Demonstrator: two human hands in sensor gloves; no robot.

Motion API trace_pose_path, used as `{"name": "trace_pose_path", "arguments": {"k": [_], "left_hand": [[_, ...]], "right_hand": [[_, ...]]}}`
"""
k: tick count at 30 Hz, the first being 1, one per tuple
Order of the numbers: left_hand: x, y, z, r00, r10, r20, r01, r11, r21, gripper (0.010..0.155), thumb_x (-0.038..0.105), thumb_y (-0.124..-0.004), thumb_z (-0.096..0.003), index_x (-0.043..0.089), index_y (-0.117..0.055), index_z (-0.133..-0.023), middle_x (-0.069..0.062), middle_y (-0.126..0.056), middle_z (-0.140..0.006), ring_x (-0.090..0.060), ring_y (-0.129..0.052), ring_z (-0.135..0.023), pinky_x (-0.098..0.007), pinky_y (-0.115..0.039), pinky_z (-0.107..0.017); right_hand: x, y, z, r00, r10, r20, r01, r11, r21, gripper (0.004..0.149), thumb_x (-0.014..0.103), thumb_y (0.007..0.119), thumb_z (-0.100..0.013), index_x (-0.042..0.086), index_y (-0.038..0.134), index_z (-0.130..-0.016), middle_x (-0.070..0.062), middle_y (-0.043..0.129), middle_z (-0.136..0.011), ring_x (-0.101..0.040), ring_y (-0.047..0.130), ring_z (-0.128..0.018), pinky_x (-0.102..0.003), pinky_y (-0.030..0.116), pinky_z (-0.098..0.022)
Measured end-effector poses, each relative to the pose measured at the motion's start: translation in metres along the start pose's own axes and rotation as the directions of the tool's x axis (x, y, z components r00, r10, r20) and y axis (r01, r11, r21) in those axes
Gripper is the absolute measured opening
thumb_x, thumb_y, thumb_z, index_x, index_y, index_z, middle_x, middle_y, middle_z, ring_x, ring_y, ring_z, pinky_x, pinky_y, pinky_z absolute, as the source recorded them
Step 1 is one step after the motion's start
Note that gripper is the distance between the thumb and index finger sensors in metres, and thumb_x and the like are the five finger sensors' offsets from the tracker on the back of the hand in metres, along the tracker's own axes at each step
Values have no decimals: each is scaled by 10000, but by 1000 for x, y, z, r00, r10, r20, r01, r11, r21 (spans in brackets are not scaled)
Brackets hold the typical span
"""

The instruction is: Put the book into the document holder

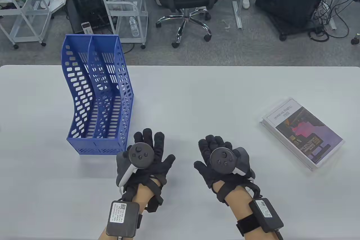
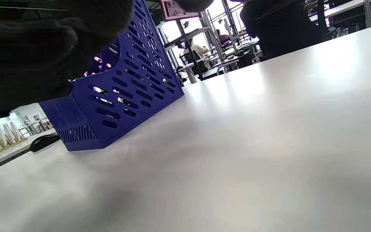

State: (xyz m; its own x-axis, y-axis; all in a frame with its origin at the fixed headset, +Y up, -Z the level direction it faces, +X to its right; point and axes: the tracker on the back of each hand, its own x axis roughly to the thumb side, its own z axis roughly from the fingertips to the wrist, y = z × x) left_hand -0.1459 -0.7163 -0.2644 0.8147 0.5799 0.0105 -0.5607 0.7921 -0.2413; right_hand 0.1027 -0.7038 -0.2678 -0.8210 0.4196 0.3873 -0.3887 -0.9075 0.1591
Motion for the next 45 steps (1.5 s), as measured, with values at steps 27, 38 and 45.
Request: {"name": "trace_pose_path", "arguments": {"k": [27, 38, 45], "left_hand": [[0, 0, -1, 1000, 5, -1, -5, 1000, -8, 818, 631, -662, -438, 400, -184, -1060, 108, 72, -1094, -248, 123, -1034, -627, -50, -696], [-1, 0, -3, 1000, 23, -8, -24, 1000, -21, 818, 631, -662, -438, 399, -186, -1061, 107, 70, -1095, -248, 125, -1032, -626, -49, -696], [-2, -1, -5, 1000, 26, -15, -26, 999, -35, 818, 631, -662, -438, 398, -188, -1062, 107, 67, -1096, -246, 128, -1032, -626, -48, -696]], "right_hand": [[-8, -6, 0, 999, -40, -28, 40, 999, -17, 735, 477, 716, -458, 22, 443, -966, -299, 375, -1041, -623, 387, -908, -745, 331, -572], [-98, -34, -4, 906, -69, -417, 3, 988, -156, 752, 468, 716, -462, 39, 378, -980, -285, 283, -1052, -591, 245, -926, -732, 235, -575], [-185, -38, 25, 741, -9, -672, -93, 989, -116, 793, 468, 722, -455, 42, 297, -972, -257, 133, -1026, -542, 68, -894, -716, 162, -559]]}}
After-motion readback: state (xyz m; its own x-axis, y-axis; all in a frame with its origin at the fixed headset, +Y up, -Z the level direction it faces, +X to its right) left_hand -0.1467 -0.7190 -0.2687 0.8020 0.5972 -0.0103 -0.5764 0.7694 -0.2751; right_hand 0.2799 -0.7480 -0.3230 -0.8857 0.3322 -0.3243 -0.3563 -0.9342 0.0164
